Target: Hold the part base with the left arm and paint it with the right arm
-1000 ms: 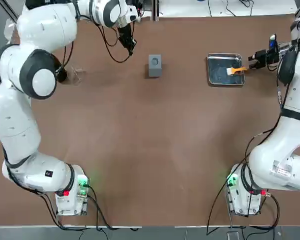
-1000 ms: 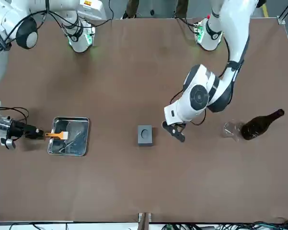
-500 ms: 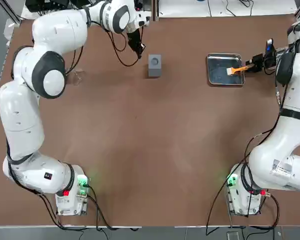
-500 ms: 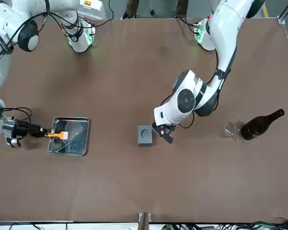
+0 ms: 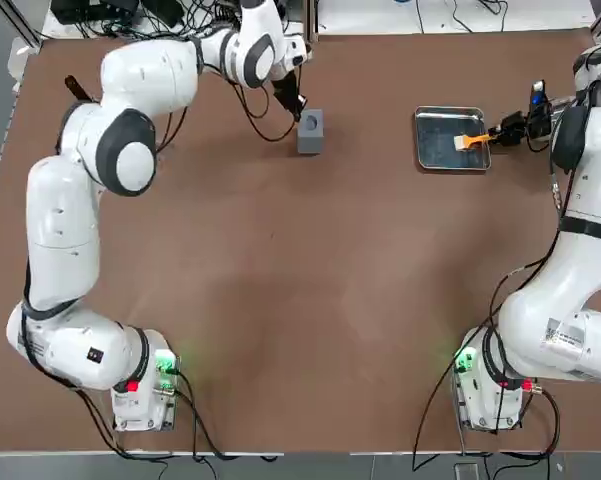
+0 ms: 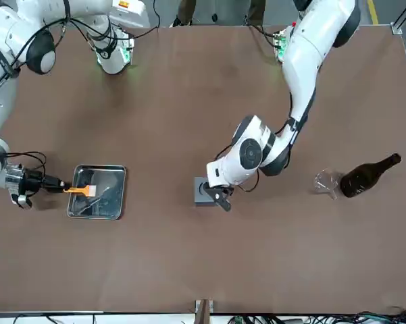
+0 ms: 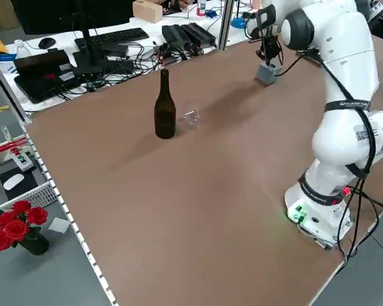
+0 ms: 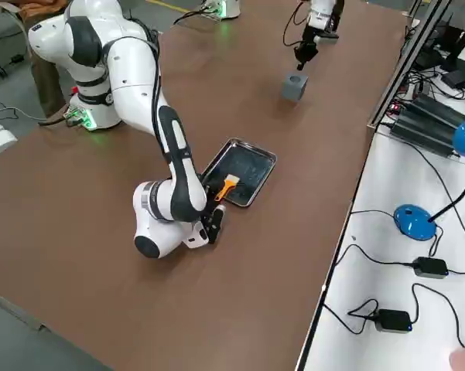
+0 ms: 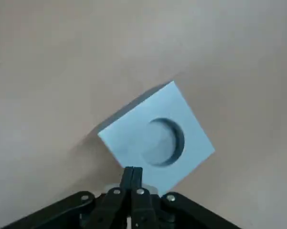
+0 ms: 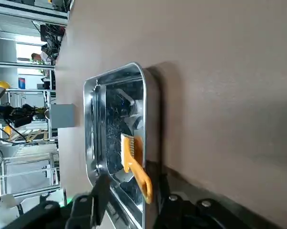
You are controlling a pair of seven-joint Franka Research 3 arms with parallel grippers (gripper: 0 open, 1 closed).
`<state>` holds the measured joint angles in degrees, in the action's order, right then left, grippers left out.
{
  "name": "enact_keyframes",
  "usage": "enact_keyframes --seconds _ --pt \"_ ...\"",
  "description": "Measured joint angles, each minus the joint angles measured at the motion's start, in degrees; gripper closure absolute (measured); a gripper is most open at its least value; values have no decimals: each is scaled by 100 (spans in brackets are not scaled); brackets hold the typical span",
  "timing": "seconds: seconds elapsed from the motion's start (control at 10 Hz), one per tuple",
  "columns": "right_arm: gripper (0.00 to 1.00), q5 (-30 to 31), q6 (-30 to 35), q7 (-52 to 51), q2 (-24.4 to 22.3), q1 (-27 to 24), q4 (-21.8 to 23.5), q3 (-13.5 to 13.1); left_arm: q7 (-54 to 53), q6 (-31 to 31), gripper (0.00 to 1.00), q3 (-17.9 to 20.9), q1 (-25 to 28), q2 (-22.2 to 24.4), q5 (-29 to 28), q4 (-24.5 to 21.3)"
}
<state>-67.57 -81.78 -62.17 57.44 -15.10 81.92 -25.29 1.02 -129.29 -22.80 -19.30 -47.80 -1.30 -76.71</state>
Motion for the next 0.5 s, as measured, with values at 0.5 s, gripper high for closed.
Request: enact_keyframes --seconds 0.5 --pt "54 -2 10 -92 0 4 -66 10 -122 0 99 48 14 -25 0 47"
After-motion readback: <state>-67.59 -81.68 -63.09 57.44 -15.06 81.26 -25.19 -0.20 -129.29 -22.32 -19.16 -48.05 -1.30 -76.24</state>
